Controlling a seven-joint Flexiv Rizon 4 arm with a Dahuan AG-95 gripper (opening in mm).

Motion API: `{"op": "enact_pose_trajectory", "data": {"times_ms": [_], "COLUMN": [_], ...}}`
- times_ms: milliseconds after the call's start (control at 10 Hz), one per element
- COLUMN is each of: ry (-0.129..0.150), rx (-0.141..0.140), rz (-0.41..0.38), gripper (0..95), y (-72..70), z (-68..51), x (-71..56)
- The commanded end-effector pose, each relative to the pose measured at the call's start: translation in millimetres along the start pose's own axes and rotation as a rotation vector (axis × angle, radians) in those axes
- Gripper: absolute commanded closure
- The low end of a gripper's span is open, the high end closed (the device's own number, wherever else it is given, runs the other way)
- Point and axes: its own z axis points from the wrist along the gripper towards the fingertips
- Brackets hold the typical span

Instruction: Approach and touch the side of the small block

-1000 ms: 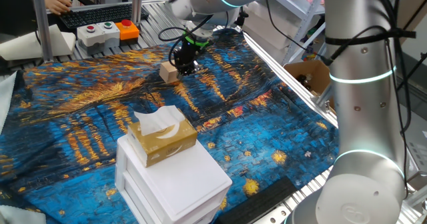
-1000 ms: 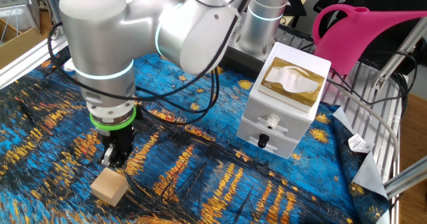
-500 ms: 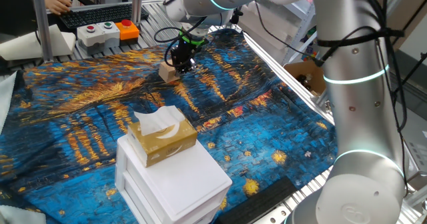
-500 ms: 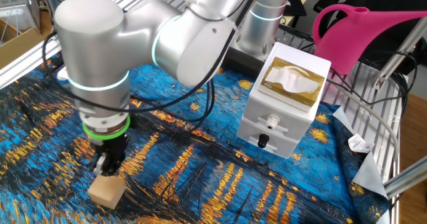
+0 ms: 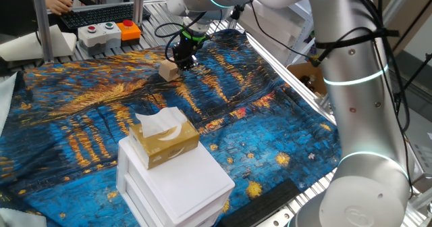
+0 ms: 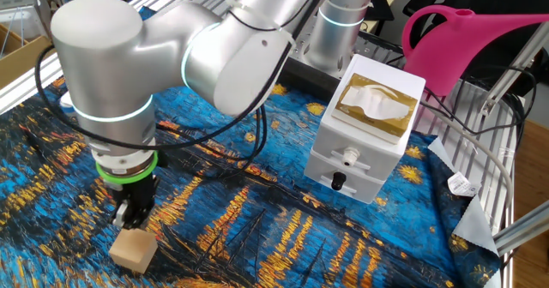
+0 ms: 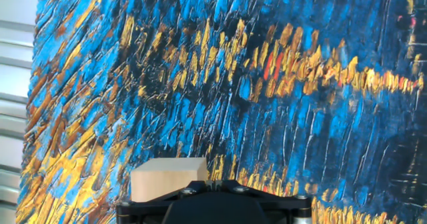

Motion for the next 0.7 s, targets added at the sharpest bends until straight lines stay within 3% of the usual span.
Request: {"op": "enact_pose_trajectory", "data": {"times_ms": [100, 400, 500, 700], "ry": [0.003, 0.015, 0.031, 0.036], "rx": [0.002, 0.010, 0.009, 0.004], "rz": [-0.017, -0.042, -0.030, -0.053], "gripper": [95.0, 95.0, 95.0, 95.0], "y": [-11.2, -36.6, -44.2, -54.0], "z": [-9.6, -27.6, -32.0, -38.0], "x": [2.9, 9.8, 11.2, 12.0]}}
